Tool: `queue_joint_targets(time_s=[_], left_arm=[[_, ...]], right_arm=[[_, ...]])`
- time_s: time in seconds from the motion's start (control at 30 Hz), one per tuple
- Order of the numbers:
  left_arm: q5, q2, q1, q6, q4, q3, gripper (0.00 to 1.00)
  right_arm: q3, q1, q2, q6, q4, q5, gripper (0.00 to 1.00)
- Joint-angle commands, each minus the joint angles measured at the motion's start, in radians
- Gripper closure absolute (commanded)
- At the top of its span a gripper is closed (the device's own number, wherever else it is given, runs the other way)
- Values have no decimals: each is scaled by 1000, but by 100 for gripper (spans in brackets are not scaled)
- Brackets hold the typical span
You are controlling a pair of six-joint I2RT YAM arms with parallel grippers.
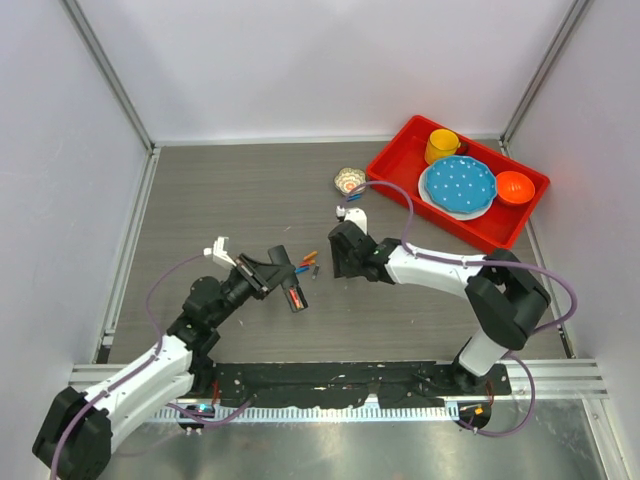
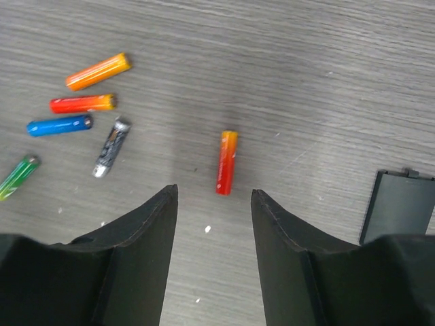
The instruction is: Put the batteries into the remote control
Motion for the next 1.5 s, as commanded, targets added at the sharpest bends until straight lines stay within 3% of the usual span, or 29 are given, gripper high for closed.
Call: queue_joint_targets(time_s=[0.0,0.27,0.53,1.23,1.3,1.47], left_arm=[[122,27,6,-31,248,37,100],[112,-2,8,-23,223,20,100],[129,0,6,-26,252,19,100],[130,24,6,-30,258,4,100],[135,29,6,-28,267,4,100],[139,36,6,-26,269,-1,100]], right_arm=[[-3,-47,24,3,68,13,48],[18,-89,82,-24,108,-64,57],[23,-87,118,-43,114,-90,59],[3,-89,125,-83,57,-36,69],[-2,-88,127,-86,52,-33,73],[-33,-89,99,-89,48,-27,91]])
